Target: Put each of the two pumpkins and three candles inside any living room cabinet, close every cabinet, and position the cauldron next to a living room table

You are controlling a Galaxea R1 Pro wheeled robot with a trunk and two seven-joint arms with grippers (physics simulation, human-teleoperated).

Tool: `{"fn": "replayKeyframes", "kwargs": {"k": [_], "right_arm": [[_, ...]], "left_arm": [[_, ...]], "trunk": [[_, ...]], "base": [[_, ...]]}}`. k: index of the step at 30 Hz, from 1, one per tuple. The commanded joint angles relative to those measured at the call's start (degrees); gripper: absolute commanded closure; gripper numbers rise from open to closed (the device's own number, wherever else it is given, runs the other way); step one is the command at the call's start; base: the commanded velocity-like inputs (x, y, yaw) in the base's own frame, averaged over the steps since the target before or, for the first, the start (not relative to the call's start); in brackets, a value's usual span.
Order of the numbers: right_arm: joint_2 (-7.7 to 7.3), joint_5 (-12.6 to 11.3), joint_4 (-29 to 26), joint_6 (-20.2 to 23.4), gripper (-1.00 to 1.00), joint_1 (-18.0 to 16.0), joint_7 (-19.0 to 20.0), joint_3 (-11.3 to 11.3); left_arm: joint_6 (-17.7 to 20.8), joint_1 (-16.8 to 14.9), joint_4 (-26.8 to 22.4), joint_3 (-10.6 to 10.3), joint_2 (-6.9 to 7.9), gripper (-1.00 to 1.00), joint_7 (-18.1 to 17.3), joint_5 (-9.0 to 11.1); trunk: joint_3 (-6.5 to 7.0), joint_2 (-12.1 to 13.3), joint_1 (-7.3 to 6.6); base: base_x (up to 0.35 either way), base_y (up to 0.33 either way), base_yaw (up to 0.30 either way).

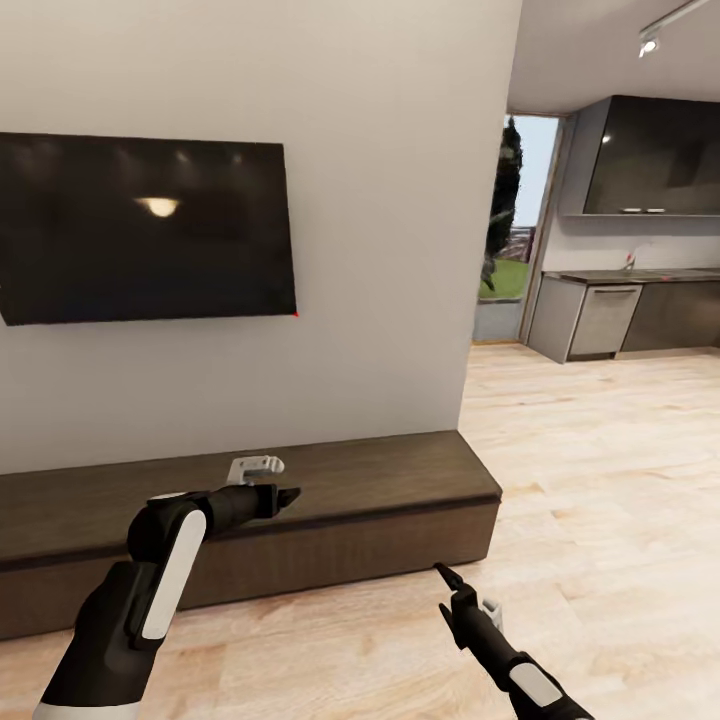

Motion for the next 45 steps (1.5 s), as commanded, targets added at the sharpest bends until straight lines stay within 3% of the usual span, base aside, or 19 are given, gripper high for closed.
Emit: {"fn": "replayKeyframes", "kwargs": {"k": [1,4,8,24,32,45], "right_arm": [[0.01,-0.27,-0.05,0.51,-1.0,-0.02,0.02,-0.07],[0.01,2.04,-0.1,0.51,-1.0,-0.02,0.19,0.47],[-0.02,3.35,-0.11,0.51,-1.0,-0.02,0.3,0.83],[-0.07,3.09,0.16,1.13,-1.0,-0.02,0.16,0.06],[-0.08,3.14,0.2,4.23,-1.0,-0.02,0.22,-5.57],[0.01,3.17,0.16,4.55,-1.0,-0.02,0.82,-6.29]], "left_arm": [[0.21,-0.05,-0.05,-0.02,0.02,-1.0,-0.42,-0.45],[0.21,-0.05,-0.05,-0.02,0.02,-1.0,-0.33,-0.47],[0.21,-0.05,-0.05,-0.02,0.02,-1.0,-0.29,-0.48],[0.21,-0.05,-0.05,0.05,0.02,-1.0,-0.28,-0.48],[0.21,-0.05,-0.05,0.07,0.01,-1.0,-0.26,-0.55],[0.21,-0.05,-0.05,0.07,0.02,-1.0,-0.3,-0.57]], "trunk": [[-0.06,-0.03,0.01],[-0.06,-0.03,0.01],[-0.06,-0.03,0.01],[-0.06,-0.03,0.01],[-0.06,-0.03,0.01],[-0.06,-0.03,0.01]], "base": [[0.201,-0.229,0.0],[0.239,-0.208,0.0],[0.25,-0.217,0.0],[0.117,-0.16,0.0],[0.108,-0.133,0.0],[0.273,-0.016,0.0]]}}
